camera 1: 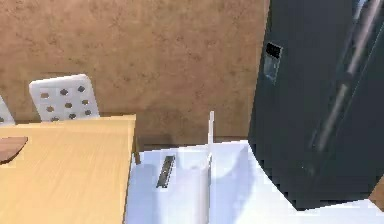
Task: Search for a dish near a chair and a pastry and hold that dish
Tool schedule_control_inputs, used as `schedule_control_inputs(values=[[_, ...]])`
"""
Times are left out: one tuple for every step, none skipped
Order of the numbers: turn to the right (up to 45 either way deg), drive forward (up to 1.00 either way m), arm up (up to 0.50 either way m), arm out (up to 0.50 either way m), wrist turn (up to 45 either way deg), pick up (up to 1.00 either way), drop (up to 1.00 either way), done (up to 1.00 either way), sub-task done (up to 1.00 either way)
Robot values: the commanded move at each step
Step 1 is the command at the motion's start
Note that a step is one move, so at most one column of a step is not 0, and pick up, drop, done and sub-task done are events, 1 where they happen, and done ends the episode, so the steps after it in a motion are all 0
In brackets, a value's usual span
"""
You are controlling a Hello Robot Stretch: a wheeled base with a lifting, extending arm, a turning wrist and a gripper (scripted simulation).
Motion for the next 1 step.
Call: schedule_control_inputs(values=[[30.0,0.0,0.0,0.0,0.0,0.0,0.0,0.0,0.0]])
